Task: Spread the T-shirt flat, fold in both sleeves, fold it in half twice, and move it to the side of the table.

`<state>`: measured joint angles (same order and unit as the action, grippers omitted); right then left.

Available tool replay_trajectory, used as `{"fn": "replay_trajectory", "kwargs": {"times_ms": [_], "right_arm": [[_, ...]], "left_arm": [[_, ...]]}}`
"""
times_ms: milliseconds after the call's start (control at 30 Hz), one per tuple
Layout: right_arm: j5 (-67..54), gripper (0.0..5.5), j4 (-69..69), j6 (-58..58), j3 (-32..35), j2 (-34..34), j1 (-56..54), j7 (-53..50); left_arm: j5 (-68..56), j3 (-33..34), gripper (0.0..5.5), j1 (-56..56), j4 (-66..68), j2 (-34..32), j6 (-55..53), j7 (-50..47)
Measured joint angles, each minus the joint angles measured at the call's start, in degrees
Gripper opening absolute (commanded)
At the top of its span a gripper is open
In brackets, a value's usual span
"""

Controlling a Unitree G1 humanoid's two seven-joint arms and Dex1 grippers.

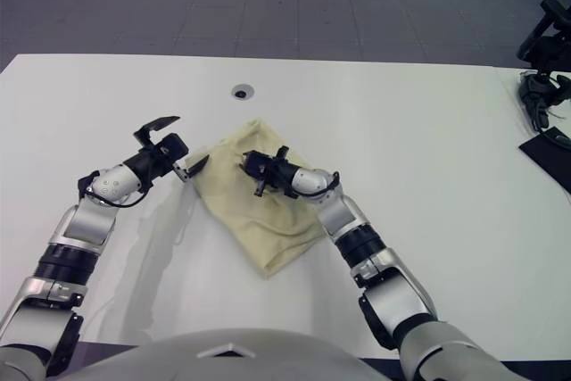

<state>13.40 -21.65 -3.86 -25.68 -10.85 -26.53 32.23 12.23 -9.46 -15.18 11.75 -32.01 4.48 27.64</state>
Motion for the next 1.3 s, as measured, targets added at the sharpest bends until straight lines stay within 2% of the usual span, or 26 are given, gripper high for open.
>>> {"fn": "replay_trajectory", "kwargs": {"times_ms": [100, 567, 1100, 1300], "right_arm": [[0.7, 0.01, -0.1, 0.0, -0.3, 0.0, 0.0, 0.2], [3.4, 0.01, -2.5, -1.4, -1.9, -0.4, 0.0, 0.7], [3.2, 2.75, -2.9, -5.0, -0.7, -1.6, 0.0, -0.2], [4.4, 1.69, -7.7, -7.5, -0.9, -0.5, -2.2, -2.0]], "left_arm": [[0.0, 0.0, 5.40, 0.0, 0.0, 0.0, 0.0, -0.1], [0.1, -0.2, 5.40, 0.0, -0.2, 0.0, 0.0, -0.1], [0.1, -0.6, 5.40, 0.0, -0.3, 0.6, -0.1, -0.1], [0.1, -0.6, 5.40, 0.0, -0.3, 1.2, -0.1, -0.1]]}}
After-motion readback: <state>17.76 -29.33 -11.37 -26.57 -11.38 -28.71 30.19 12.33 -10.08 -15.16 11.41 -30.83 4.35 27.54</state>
